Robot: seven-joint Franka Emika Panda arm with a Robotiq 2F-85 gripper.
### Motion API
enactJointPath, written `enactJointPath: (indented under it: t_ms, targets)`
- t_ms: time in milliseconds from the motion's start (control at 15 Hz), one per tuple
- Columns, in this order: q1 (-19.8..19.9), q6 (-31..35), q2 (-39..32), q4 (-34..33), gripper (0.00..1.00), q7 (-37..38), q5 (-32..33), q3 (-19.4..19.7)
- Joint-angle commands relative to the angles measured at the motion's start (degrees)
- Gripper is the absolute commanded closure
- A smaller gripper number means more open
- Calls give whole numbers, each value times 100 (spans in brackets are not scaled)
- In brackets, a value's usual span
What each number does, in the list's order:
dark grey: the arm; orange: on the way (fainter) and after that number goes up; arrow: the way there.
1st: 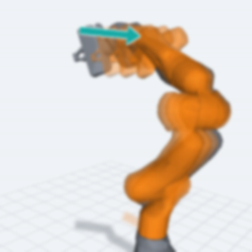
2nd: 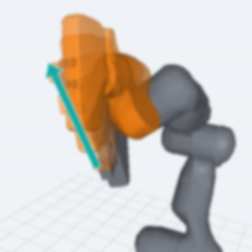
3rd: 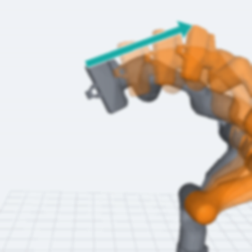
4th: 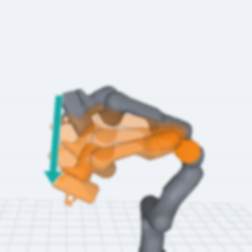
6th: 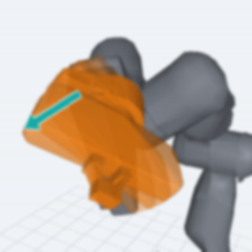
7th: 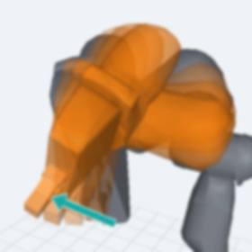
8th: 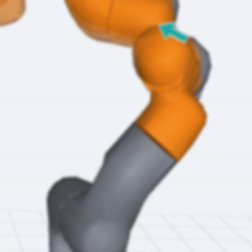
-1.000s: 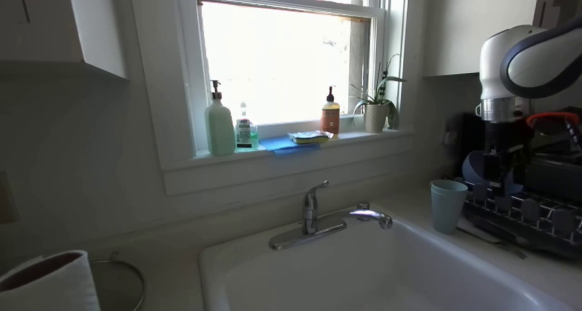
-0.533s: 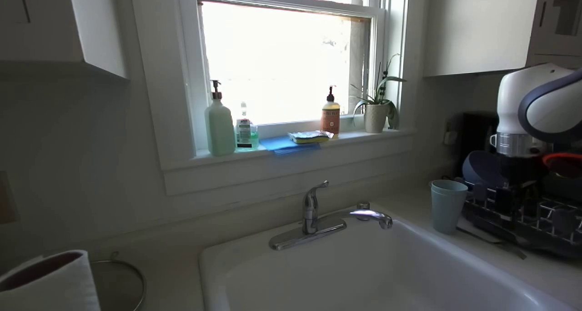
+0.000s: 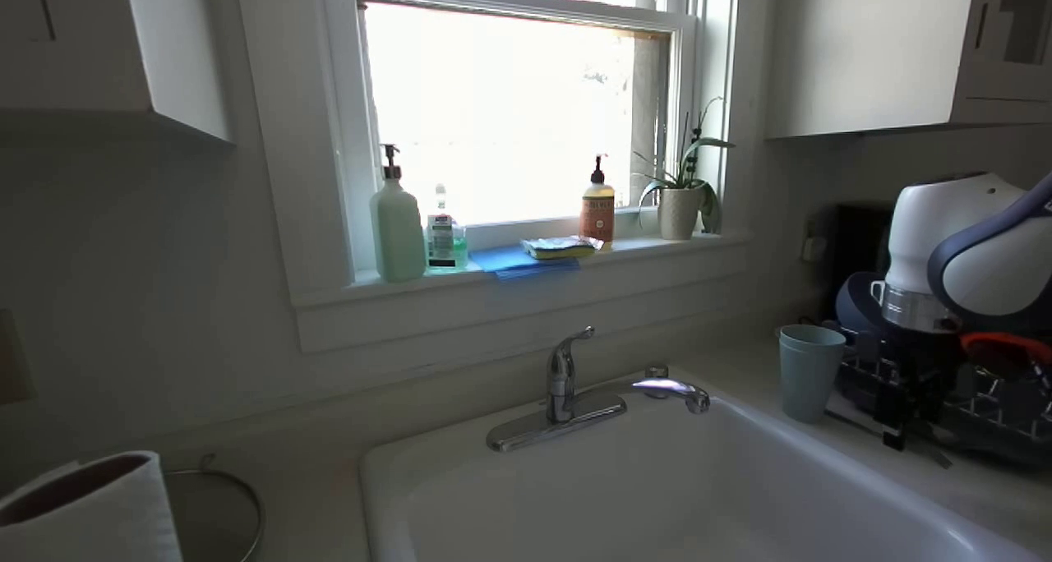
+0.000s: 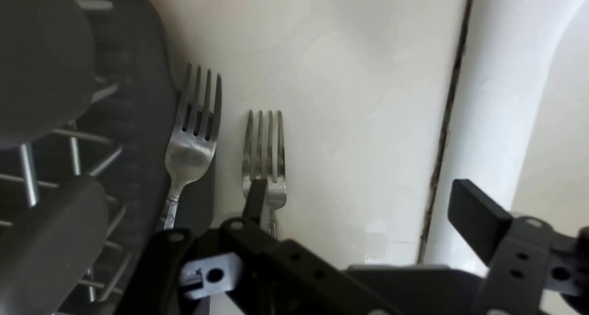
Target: Stack the two green cups together then place the silver fork in the stacked cups
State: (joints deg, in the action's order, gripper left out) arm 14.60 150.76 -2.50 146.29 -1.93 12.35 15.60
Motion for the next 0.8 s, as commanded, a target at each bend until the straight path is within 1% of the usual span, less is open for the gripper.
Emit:
enactJointPath:
  t_ms: [0, 267, 733]
  targets:
    - [-41, 201, -470, -238, 0, 376, 371, 28]
    - [-88, 255, -825, -448, 0, 547, 623, 137]
    - [-178, 234, -1259, -677, 0, 568, 630, 249]
